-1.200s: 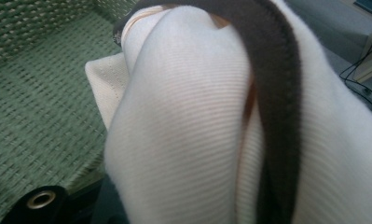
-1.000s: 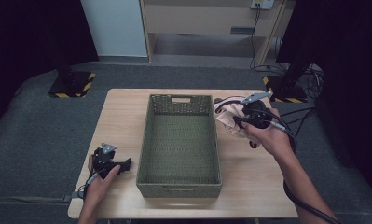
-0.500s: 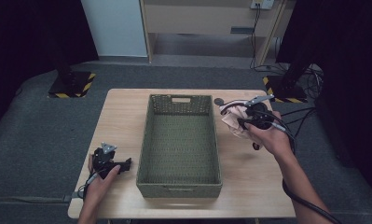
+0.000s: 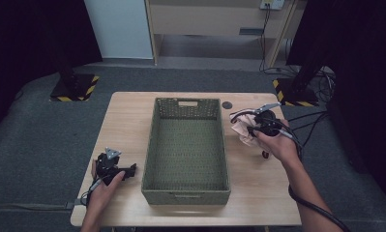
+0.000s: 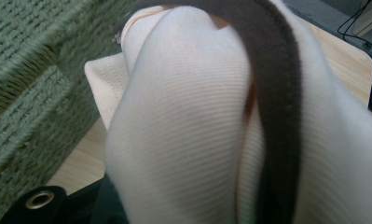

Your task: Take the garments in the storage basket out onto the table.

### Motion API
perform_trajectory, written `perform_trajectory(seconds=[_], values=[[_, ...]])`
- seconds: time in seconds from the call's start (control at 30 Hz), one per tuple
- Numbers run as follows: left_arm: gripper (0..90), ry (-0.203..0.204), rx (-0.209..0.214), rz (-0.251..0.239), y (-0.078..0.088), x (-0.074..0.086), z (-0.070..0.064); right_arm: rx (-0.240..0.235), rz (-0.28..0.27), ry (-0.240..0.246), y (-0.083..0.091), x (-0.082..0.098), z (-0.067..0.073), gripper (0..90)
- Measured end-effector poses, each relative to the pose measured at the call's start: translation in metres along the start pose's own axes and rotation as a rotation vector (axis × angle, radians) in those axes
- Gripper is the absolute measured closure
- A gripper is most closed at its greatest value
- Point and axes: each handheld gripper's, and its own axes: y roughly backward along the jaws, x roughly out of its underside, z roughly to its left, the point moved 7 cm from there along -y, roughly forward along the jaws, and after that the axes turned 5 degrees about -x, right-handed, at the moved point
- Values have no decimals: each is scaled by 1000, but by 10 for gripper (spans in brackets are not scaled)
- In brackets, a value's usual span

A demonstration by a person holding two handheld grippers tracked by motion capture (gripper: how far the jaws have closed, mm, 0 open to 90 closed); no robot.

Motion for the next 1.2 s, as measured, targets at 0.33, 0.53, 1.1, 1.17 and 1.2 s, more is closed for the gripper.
perform_trajectory(seconds=[0.33, 0.53, 1.1, 1.17, 1.2], values=[[0, 0, 0, 0, 0, 0, 0, -3, 26, -33, -21, 15, -4, 574], [0, 0, 0, 0, 0, 0, 0, -11, 41, -42, -30, 21, -4, 569], [0, 0, 0, 0, 0, 0, 0, -9, 66, -43, -51, 30, -5, 559], [0, 0, 0, 0, 0, 0, 0, -10, 68, -41, -53, 31, -4, 556], [0, 0, 0, 0, 0, 0, 0, -8, 72, -39, -54, 32, -4, 554]])
